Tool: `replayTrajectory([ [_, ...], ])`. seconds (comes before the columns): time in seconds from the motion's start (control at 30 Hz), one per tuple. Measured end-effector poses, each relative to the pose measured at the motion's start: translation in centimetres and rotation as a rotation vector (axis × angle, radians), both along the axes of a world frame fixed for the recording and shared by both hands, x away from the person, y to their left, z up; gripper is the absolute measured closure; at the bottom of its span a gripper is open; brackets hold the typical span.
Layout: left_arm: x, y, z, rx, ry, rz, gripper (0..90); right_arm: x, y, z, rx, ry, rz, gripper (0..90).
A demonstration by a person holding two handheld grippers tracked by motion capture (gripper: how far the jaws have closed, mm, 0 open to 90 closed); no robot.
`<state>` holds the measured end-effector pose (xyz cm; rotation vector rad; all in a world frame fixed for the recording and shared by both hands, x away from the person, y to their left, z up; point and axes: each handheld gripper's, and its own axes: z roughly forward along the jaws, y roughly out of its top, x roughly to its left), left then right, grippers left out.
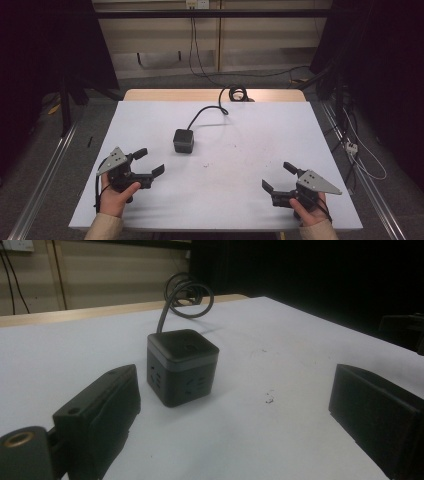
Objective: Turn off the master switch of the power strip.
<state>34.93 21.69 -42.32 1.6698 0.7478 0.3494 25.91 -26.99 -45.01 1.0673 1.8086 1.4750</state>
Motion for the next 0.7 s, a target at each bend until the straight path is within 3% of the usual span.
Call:
replayTrajectory([
  [0.37,0.9,-0.9,0.4,0.011,0.039,-0.024,6.6,-0.3,0.1,0.0,0.005,0.004,0.001,2.3],
  [0.7,1.5,-1.7,1.0,0.04,0.035,-0.036,7.0,-0.5,-0.1,0.2,0.004,0.008,-0.012,2.1],
])
